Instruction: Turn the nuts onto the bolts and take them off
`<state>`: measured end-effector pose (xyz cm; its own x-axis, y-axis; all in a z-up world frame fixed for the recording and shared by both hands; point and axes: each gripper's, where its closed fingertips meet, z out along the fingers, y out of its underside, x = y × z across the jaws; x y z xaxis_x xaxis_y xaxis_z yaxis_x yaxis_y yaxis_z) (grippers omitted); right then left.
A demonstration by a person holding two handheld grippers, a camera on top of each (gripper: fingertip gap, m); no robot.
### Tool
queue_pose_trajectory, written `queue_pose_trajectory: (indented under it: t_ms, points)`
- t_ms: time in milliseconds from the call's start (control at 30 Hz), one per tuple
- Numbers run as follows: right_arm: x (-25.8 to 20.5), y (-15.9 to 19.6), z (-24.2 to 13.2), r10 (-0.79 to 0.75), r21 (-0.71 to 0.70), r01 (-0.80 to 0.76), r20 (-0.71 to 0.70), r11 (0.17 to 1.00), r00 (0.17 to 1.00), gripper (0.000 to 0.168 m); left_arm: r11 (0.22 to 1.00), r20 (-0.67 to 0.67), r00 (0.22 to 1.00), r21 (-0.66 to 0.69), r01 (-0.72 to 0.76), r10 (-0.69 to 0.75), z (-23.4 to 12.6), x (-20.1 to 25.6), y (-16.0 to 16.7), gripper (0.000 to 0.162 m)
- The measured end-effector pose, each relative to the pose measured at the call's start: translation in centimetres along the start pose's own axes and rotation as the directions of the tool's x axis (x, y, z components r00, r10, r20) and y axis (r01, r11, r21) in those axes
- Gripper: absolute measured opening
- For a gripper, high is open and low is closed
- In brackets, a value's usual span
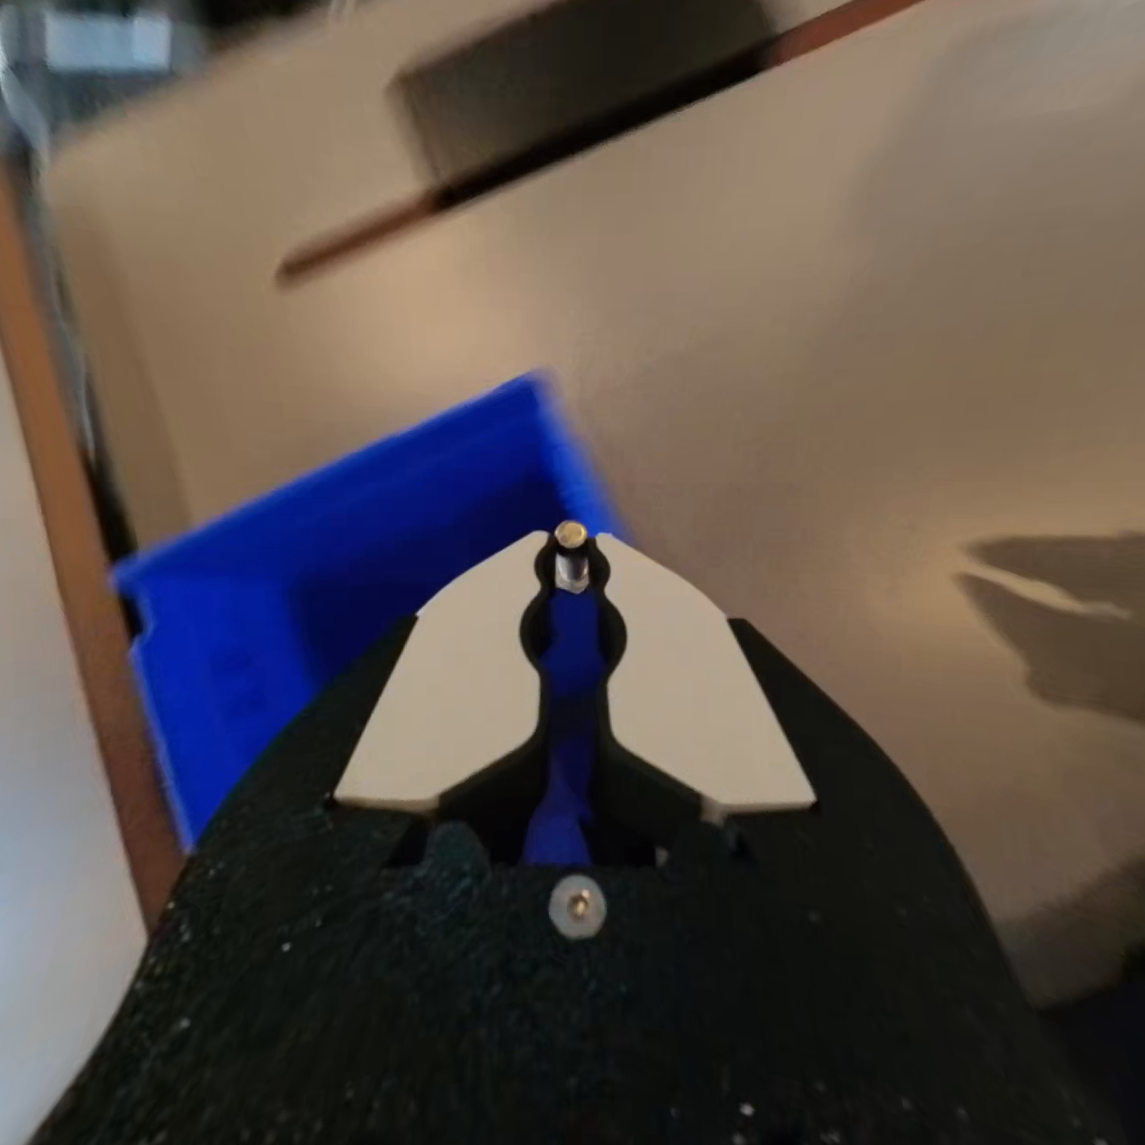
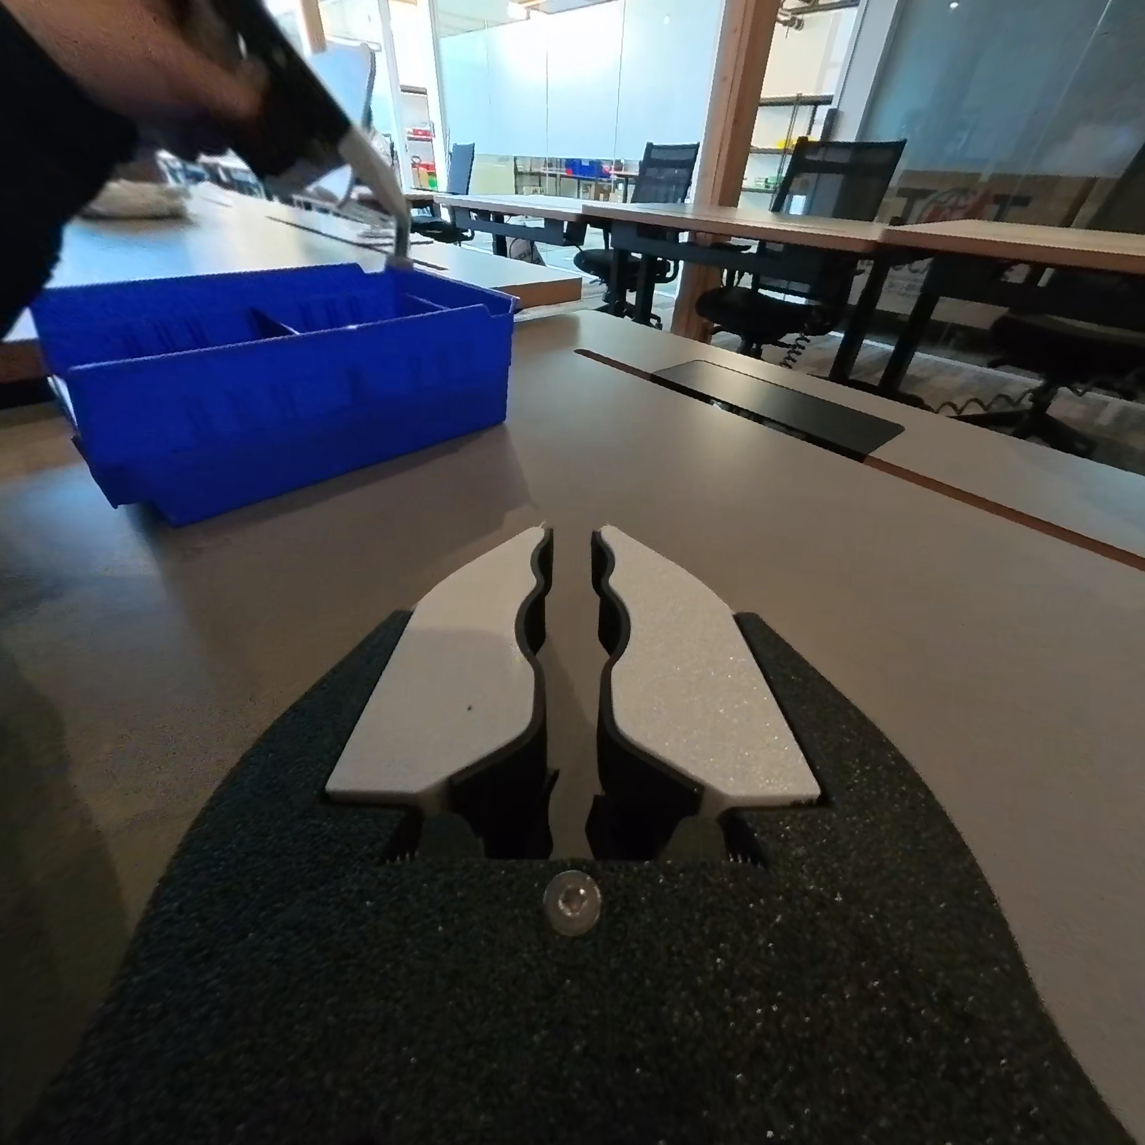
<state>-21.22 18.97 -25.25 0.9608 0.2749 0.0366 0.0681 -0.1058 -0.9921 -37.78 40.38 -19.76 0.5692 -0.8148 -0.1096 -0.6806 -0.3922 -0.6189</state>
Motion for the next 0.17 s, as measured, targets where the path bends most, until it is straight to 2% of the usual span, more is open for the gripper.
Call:
queue_pose_trajectory:
  t_ms: [67,167]
  points:
    - [-0.1,0.0,0.0,-0.008,-0.002,0.008,-0.001,1.0,1.0,0.011,0.993,-0.056,0.992,0.048,-0.108,0.11,-1.0,4.2,-0.9,0.009]
    - [0.0,-0.1,-0.1,-0.016,0.002,0.016,-0.005,1.0,1.0,0.011,0.976,-0.175,0.96,0.049,-0.214,0.219,-0.6,10.3,0.0,0.009]
